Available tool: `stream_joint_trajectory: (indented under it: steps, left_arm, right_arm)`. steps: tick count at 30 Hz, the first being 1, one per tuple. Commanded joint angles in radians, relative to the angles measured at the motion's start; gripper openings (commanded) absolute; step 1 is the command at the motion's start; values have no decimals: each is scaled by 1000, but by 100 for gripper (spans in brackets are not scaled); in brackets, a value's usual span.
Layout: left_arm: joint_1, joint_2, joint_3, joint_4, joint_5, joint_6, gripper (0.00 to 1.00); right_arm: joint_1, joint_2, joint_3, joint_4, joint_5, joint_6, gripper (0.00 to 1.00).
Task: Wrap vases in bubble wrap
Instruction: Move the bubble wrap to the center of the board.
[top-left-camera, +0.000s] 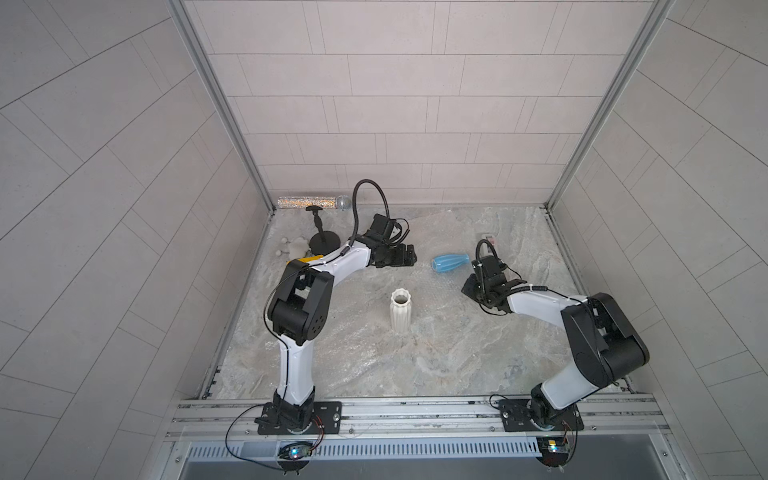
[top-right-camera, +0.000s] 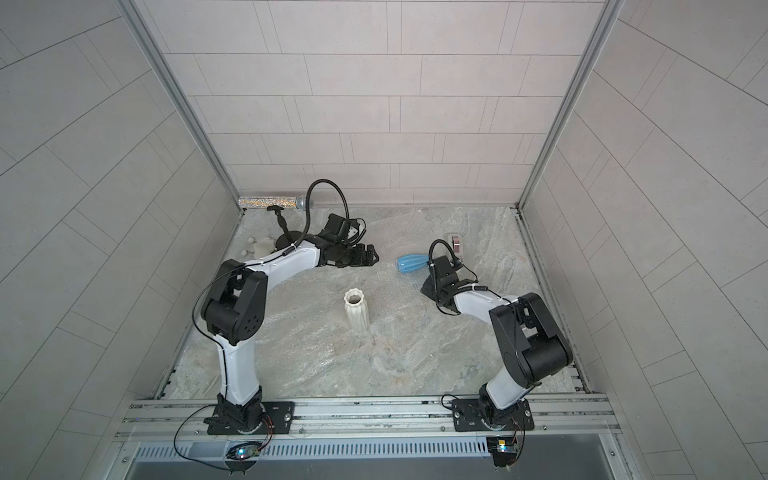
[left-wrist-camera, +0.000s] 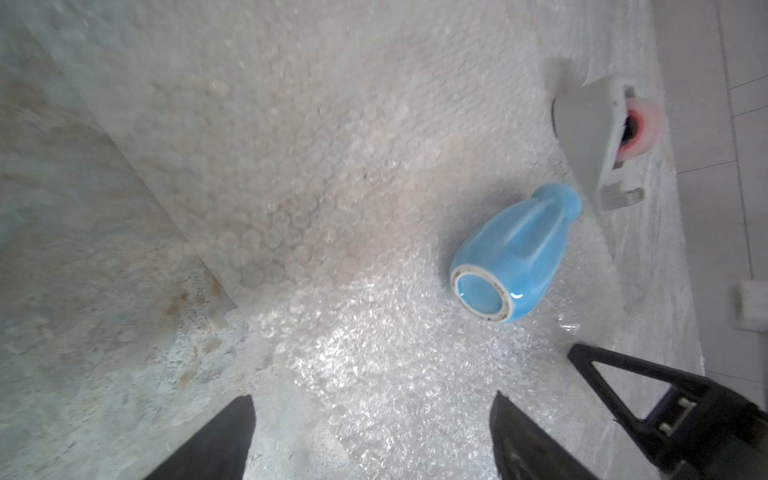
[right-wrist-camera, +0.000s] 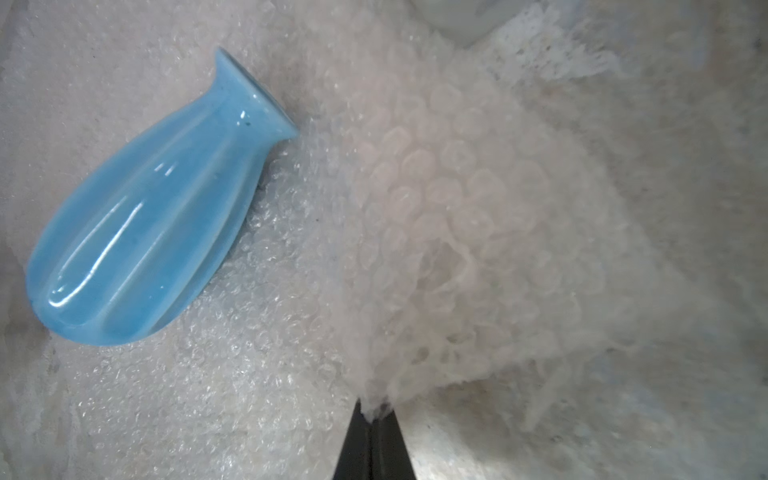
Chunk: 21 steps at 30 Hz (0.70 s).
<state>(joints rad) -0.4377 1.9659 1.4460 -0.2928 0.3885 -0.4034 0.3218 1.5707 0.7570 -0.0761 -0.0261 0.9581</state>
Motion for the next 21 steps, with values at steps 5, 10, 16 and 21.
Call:
stream_joint_trajectory:
  steps: [5, 10, 16, 21]
  left_arm:
    - [16, -129, 1, -97, -51, -8, 92]
    - [11, -183, 32, -148, -39, 8, 92]
    - [-80, -178, 138, -272, -127, 72, 92]
    - [-175, -150, 247, -342, -202, 103, 92]
  right_arm:
    - [-62, -94, -41, -160, -94, -105, 0]
    - [-91, -192, -56, -272, -64, -145, 0]
    - [-158, -257, -69, -367, -113, -188, 0]
    - [-242, -337, -128, -375, -162, -204, 0]
